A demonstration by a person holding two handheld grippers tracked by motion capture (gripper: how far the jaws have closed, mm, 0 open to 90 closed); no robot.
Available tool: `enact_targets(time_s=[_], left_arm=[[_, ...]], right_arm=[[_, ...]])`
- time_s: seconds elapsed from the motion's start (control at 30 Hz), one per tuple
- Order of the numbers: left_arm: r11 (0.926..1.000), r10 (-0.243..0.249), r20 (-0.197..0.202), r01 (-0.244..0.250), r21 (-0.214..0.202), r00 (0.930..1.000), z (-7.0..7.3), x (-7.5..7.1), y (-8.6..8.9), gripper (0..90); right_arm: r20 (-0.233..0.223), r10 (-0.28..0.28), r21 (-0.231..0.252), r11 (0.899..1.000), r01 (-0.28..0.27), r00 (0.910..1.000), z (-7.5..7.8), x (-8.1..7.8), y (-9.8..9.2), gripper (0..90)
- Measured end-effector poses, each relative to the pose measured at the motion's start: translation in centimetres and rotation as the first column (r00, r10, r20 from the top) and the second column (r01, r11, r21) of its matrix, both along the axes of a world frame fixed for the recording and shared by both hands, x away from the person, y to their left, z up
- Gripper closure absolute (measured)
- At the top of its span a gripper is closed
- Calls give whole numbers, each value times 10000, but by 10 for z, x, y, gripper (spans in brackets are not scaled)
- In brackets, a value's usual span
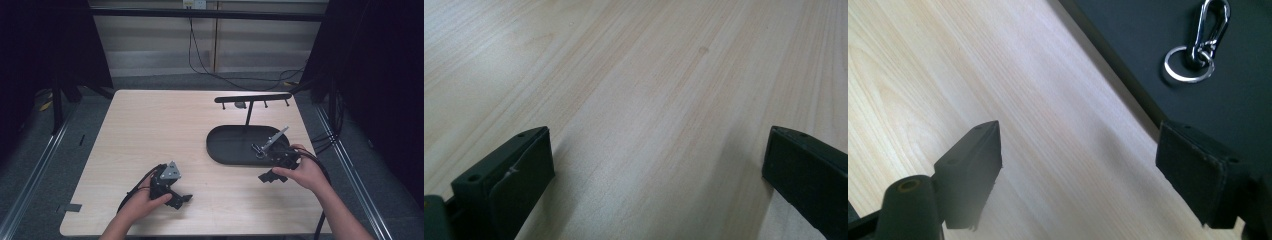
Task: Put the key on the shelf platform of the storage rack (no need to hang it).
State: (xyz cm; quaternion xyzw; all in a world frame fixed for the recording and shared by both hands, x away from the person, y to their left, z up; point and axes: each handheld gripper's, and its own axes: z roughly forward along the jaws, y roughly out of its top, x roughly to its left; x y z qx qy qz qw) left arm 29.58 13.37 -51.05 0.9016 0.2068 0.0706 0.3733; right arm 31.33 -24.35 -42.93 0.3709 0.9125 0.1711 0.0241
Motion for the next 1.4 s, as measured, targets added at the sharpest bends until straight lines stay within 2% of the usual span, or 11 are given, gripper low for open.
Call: enact_targets(time_s=[0.73,0.97,1.13,1.4], left_arm=[[10000,3,1,-3,-3,10000,0,0,0,0],[10000,0,-4,0,-5,10000,0,0,0,0],[10000,1,4,-1,-5,10000,0,0,0,0],[10000,9,13,-9,-4,10000,0,0,0,0]], right_arm=[[23,-123,158,9998,123,9999,-16,-21,-21,187],[-174,-321,488,9983,329,9993,-26,-27,-27,189],[-143,-369,611,9974,377,9992,-31,-31,-31,189],[103,-351,380,9987,347,9993,-37,-39,-35,192]])
